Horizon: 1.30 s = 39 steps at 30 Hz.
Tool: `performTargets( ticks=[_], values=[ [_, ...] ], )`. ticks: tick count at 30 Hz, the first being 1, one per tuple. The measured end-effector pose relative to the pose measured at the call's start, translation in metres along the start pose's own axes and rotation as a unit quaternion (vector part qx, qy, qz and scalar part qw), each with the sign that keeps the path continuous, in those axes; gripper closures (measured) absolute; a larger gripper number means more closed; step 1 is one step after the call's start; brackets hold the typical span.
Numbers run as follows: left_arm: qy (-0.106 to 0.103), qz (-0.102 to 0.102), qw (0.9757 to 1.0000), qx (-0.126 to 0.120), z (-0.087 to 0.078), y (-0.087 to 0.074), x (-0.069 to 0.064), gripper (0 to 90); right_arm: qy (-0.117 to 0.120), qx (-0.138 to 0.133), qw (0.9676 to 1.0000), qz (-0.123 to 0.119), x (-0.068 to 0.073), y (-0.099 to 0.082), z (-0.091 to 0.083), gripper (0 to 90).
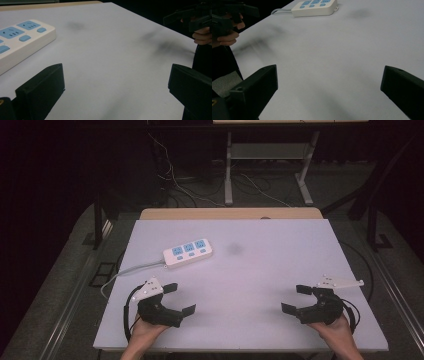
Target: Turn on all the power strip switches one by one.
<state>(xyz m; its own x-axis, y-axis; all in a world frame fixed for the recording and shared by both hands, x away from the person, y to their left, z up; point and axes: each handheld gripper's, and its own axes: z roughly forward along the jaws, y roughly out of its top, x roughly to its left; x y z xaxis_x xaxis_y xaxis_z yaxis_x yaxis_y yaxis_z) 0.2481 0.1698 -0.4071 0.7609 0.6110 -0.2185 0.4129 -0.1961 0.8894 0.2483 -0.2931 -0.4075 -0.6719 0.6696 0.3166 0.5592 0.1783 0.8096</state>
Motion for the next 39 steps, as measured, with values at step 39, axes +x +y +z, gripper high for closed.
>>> performTargets(
  ticks=[39],
  values=[
    [-0.019,0.002,0.9981,0.059,-0.003,0.028,0.005,0.0,-0.002,0.010,0.9999,0.005,-0.001,-0.005,0.000,0.9]
  ],
)
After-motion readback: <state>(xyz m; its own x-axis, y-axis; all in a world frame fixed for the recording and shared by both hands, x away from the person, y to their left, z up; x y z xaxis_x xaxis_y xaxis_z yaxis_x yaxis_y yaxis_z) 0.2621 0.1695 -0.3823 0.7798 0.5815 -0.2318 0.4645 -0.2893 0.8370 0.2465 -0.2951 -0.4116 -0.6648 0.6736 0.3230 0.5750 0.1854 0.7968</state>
